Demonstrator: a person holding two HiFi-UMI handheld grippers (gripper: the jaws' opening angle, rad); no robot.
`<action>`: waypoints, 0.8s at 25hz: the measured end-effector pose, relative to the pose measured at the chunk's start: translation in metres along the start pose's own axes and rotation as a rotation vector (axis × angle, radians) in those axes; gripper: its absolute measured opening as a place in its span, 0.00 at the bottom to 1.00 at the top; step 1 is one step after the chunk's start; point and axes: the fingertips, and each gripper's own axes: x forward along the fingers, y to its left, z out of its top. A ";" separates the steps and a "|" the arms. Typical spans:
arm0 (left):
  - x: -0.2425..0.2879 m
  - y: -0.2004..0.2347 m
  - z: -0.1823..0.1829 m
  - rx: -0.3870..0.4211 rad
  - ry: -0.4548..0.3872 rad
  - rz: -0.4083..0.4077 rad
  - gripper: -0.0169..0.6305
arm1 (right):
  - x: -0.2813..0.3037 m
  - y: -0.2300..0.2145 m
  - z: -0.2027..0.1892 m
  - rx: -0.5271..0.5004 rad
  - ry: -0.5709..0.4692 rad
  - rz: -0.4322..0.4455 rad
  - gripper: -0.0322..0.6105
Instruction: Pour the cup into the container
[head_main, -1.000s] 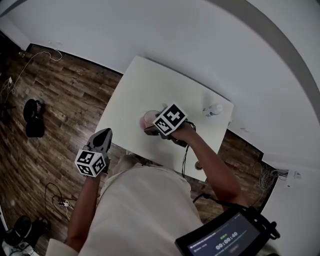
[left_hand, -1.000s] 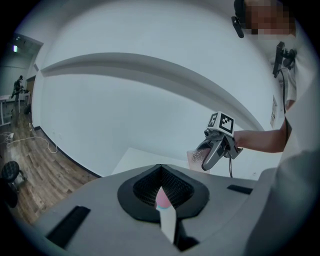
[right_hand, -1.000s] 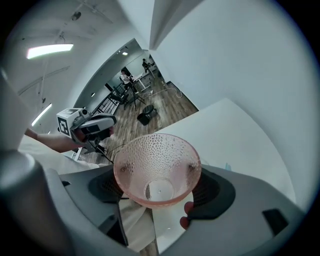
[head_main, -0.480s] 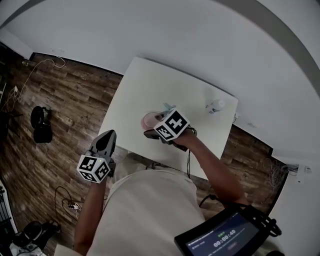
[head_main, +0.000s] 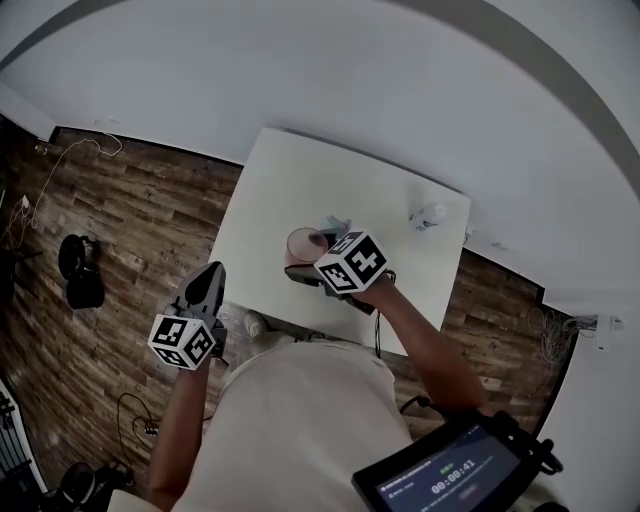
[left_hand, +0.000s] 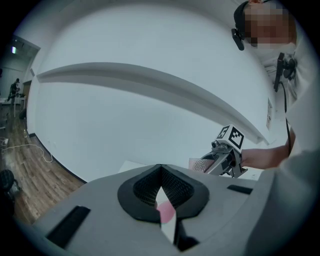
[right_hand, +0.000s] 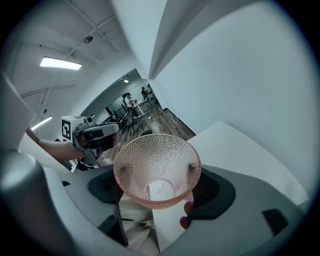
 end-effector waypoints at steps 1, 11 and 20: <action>0.001 0.002 0.006 0.004 -0.005 -0.003 0.04 | -0.005 -0.001 0.005 -0.002 -0.020 -0.011 0.64; 0.010 0.021 0.030 0.019 -0.021 0.003 0.04 | -0.036 -0.011 0.023 -0.079 -0.119 -0.111 0.64; 0.009 0.003 0.024 0.035 -0.036 -0.002 0.04 | -0.061 -0.005 0.017 -0.133 -0.184 -0.150 0.64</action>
